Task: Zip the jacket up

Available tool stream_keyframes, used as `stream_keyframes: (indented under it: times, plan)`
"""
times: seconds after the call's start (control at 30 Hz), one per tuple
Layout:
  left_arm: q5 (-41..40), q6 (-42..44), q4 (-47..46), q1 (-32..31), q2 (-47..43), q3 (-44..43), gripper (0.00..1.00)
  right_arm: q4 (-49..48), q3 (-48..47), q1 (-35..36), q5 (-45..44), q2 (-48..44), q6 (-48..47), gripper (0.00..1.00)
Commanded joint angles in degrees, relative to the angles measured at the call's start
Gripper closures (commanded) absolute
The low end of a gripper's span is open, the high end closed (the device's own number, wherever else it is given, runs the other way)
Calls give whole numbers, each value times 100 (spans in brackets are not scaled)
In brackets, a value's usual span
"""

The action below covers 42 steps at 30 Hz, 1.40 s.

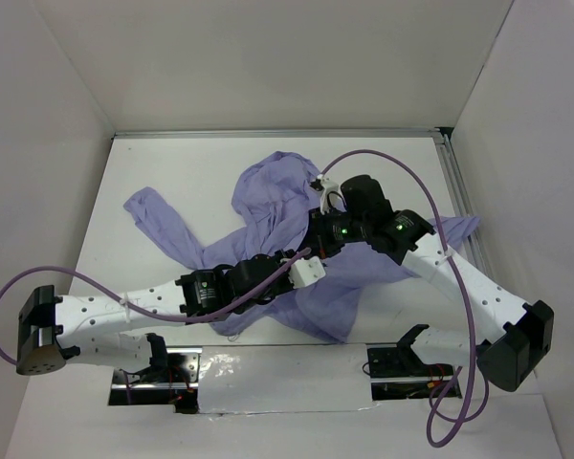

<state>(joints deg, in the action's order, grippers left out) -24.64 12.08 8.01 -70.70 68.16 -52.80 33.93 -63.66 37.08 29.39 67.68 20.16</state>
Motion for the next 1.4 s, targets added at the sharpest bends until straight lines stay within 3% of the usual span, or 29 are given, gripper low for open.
stream_keyframes:
  times: [0.0, 0.17, 0.4, 0.47, 0.6, 0.67, 0.73, 0.77, 0.97, 1.37]
  plan:
    - [-14, 128, -379, -14, 30, -231, 64, -27, -226, 10, 94, -18, 14, 100]
    - [-102, 225, -546, -23, 101, -240, 63, -10, -208, 10, 129, 8, -4, 100]
    - [-321, 295, -617, -23, 136, -257, 49, -10, -173, 1, 164, -9, 14, 100]
    - [-322, 278, -556, -23, 154, -275, 54, -18, -165, 19, 164, 8, 14, 100]
    - [-392, 251, -476, -23, 198, -275, 78, -1, -182, 10, 111, -1, 31, 100]
    - [-366, 225, -450, -23, 198, -293, 82, 25, -199, -8, 102, 8, 32, 100]
    - [-357, 234, -406, -14, 189, -284, 98, -18, -173, -34, 58, -18, 67, 100]
    - [-357, 243, -414, -14, 163, -293, 100, -27, -173, -78, 41, -1, 84, 100]
    - [82, 365, -519, -14, -153, -205, 100, -386, 81, -350, -574, 105, 50, 100]
    - [1734, 1060, -1135, -23, -1393, 164, 100, -2705, 854, -562, 498, 343, -935, 100]
